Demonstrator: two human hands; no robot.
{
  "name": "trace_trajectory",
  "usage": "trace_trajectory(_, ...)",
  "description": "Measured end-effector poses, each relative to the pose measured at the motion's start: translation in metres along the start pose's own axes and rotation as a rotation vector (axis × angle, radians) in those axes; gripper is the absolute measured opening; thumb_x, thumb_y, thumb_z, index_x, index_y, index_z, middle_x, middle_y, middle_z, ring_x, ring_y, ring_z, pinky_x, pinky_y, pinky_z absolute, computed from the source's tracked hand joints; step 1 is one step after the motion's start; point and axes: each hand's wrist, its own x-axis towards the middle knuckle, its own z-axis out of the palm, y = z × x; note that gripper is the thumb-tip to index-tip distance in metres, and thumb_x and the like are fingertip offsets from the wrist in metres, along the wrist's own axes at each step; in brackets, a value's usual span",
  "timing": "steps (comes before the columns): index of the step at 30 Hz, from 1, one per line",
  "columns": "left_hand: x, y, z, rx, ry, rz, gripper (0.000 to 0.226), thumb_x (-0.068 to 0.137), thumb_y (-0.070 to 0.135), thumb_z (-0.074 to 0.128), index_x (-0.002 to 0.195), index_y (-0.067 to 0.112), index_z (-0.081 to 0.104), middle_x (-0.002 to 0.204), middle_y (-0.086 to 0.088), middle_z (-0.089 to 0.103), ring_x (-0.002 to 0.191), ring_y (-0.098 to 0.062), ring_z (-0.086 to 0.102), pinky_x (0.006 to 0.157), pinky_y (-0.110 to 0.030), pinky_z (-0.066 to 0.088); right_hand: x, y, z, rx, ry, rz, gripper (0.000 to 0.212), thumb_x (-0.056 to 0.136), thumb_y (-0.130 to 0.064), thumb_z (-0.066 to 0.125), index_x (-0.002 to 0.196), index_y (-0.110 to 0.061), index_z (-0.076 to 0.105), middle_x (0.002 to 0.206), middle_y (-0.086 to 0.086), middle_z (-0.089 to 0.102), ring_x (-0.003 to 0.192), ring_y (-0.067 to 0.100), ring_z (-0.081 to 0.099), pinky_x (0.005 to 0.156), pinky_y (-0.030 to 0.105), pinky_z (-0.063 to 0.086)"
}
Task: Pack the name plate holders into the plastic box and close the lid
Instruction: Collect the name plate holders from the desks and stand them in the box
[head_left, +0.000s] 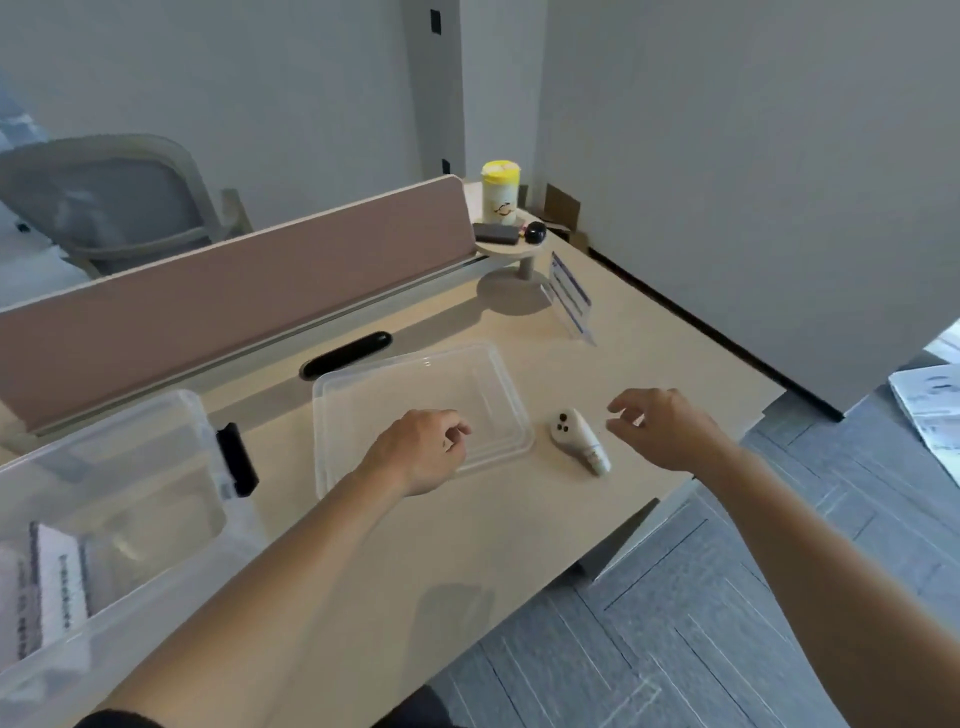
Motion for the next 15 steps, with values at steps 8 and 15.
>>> trace_trajectory(8, 0.124, 0.051, 0.038, -0.165, 0.039, -0.061, 0.025, 0.090, 0.029, 0.053, 0.109, 0.028, 0.069, 0.101, 0.008, 0.069, 0.094, -0.016, 0.065, 0.086, -0.032, 0.053, 0.093, 0.077, -0.044, -0.067, -0.026, 0.032, 0.033, 0.095, -0.040, 0.060, 0.121, -0.021, 0.066, 0.108, -0.001, 0.072, 0.097, 0.019, 0.065, 0.076, 0.029, 0.044)
trace_trajectory(15, 0.246, 0.102, 0.075, -0.326, -0.035, -0.053, 0.031, 0.090, 0.029, 0.050, 0.117, 0.024, 0.064, 0.110, 0.002, 0.070, 0.101, -0.022, 0.065, 0.087, -0.035, 0.054, 0.187, 0.114, -0.075, -0.175, -0.150, 0.052, 0.034, 0.096, -0.041, 0.057, 0.124, -0.023, 0.065, 0.114, -0.003, 0.070, 0.097, 0.017, 0.065, 0.087, 0.035, 0.053)
